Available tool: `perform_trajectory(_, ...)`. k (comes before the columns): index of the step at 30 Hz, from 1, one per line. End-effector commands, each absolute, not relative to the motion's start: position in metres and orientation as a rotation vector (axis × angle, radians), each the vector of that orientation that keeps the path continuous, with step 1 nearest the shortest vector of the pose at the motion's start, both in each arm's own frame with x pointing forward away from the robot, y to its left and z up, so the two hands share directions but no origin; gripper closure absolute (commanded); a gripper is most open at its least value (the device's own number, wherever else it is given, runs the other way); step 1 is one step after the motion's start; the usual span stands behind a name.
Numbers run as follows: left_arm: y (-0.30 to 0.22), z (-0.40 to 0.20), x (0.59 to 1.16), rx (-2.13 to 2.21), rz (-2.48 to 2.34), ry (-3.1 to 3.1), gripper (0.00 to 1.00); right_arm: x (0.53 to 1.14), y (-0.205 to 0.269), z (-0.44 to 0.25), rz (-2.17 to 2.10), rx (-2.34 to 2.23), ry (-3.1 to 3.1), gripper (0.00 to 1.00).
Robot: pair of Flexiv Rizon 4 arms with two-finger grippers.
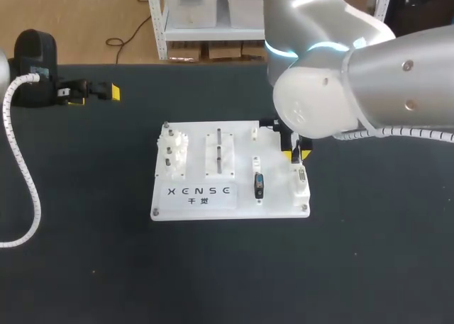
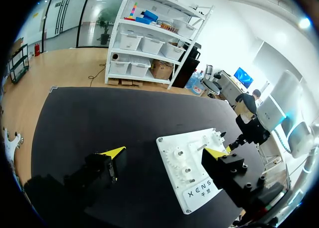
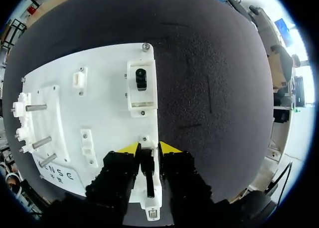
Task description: Insert the USB connector, Ethernet cable, and multi-pin plug into their matching sockets one by one.
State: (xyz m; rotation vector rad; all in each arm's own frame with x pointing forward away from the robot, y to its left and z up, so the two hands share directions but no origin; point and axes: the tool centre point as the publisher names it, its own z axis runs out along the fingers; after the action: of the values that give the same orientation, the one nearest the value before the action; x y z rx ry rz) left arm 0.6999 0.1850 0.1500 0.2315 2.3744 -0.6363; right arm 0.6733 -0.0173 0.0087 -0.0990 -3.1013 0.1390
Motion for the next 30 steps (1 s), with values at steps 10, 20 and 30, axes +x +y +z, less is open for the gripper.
perform_trajectory(10, 0.185, 0.150, 0.700, 0.231, -0.636, 2.374, 0.00, 0.668, -0.015, 0.050, 0.081, -0.047, -3.207, 0.00)
perform_trajectory(20, 0.185, 0.150, 0.700, 0.231, -0.636, 2.374, 0.00, 0.648, 0.029, 0.073, 0.018, 0.101, -3.213, 0.00)
perform_trajectory(30, 0.185, 0.150, 0.700, 0.231, -0.636, 2.374, 0.00, 0.621, 0.063, 0.052, -0.003, 0.236, -3.142, 0.00)
